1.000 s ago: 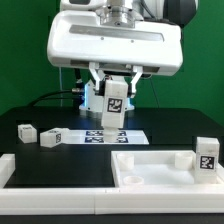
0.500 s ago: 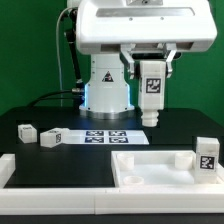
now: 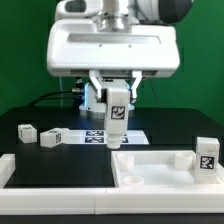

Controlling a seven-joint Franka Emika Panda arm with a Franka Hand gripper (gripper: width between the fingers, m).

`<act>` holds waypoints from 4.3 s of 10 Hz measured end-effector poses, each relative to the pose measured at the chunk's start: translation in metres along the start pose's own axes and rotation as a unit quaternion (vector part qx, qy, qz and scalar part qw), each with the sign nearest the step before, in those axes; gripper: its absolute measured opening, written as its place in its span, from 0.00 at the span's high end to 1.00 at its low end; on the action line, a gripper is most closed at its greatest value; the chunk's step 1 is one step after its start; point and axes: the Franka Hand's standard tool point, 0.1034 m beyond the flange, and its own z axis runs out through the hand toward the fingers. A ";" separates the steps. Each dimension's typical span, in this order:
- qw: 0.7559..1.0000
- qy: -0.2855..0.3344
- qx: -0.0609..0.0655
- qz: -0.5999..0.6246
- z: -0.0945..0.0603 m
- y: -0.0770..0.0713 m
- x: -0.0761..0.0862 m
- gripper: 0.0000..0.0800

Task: Assemble square table

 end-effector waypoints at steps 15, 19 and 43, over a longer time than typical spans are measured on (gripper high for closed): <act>0.999 0.000 0.028 0.046 0.046 -0.029 -0.016 0.64; 0.998 -0.001 0.026 0.053 0.059 -0.025 -0.022 0.64; 0.965 -0.198 0.097 0.143 0.052 -0.053 -0.016 0.19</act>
Offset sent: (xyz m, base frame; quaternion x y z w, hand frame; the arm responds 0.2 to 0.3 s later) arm 0.0247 0.0178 -0.0071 -0.0353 0.0615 0.0461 0.9964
